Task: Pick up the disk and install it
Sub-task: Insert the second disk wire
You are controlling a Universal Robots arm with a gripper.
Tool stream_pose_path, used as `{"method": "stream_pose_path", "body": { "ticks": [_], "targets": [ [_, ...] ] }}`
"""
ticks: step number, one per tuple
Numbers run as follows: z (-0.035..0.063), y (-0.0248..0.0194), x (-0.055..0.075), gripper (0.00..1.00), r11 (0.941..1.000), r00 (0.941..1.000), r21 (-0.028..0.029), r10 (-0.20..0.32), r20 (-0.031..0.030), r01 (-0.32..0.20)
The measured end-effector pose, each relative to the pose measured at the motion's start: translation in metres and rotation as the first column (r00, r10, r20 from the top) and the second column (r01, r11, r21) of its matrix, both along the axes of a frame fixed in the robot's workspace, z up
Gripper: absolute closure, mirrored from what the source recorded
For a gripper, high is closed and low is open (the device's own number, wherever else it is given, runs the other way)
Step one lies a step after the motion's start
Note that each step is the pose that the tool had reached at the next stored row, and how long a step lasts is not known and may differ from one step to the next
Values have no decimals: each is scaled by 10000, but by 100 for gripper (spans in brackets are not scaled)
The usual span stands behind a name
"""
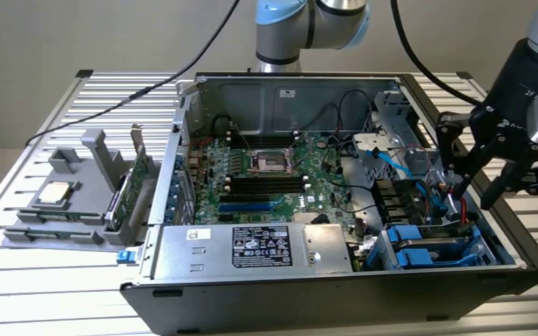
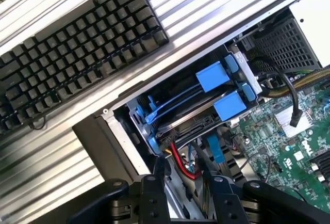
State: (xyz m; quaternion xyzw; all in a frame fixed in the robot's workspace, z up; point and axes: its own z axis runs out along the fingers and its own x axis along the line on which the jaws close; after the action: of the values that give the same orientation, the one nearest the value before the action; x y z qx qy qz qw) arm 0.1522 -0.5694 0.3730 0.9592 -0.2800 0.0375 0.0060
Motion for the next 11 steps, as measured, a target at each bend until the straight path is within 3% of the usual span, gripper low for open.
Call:
{"method": "stream_pose_path", "body": {
  "ticks": [6,11],
  "targets": [
    [-18,-5,0,63,9979,9979,26,-655,-1,655],
    [-33,-4,0,63,9920,9921,163,-1254,-15,1254]
  ]
}}
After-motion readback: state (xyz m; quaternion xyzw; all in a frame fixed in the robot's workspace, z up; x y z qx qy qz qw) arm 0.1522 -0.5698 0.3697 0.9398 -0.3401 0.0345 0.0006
